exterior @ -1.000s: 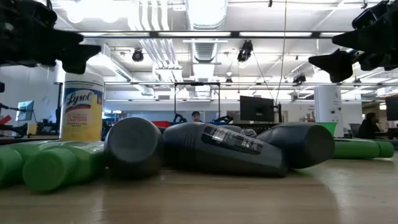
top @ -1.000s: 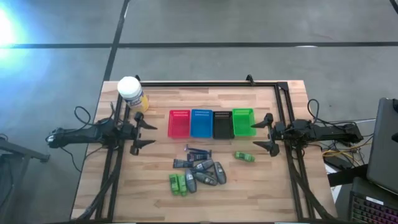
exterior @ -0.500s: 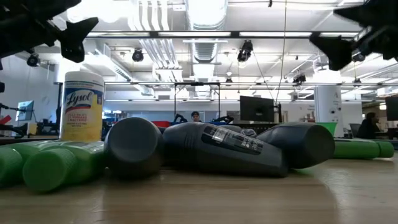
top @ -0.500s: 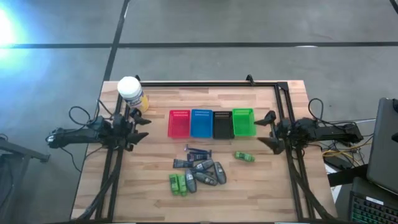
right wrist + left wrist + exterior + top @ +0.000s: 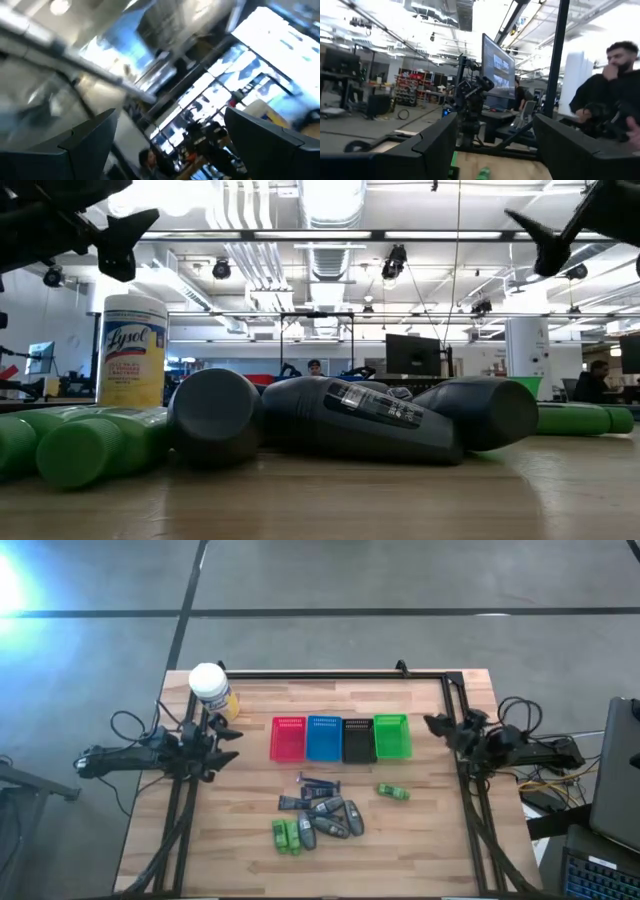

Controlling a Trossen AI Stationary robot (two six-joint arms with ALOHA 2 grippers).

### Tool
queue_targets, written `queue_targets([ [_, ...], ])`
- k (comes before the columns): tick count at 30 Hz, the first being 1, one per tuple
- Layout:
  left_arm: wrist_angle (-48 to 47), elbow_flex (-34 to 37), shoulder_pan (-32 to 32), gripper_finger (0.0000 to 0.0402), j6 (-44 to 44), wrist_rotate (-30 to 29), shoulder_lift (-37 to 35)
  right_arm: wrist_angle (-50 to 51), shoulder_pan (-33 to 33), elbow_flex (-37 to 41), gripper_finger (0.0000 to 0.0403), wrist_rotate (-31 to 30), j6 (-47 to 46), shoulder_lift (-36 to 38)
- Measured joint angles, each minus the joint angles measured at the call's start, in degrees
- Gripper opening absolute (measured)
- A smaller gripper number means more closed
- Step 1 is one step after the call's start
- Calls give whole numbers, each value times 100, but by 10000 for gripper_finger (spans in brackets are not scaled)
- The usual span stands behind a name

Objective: Pick & Place Travel size toiletries
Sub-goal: Put the shampoo into the black basket

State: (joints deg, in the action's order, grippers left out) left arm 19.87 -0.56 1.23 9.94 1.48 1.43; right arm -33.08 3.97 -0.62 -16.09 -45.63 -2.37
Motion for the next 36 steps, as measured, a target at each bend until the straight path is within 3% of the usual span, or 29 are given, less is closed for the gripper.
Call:
queue_targets([
  [5,-6,-2,0,264,-144,-116,0,-61,58,-24,364,-15,-1265,-995],
  [9,-54,-2,0,264,51,-170,3,57,219,-302,364,476,-2229,-2251],
  [20,-287,9,0,264,390,-219,74,150,820,-2098,364,777,-3565,-5273],
  [24,-289,9,0,264,366,-221,74,680,798,-2852,362,1420,-3160,-5918],
  [27,-288,11,0,264,357,-221,74,1980,887,-3437,353,2098,-3109,-6196],
  [32,-290,12,0,264,375,-221,74,3576,1166,-4148,337,2689,-2364,-6586],
  [36,-292,13,0,264,375,-221,74,4616,1238,-4482,328,2804,-2088,-6808],
])
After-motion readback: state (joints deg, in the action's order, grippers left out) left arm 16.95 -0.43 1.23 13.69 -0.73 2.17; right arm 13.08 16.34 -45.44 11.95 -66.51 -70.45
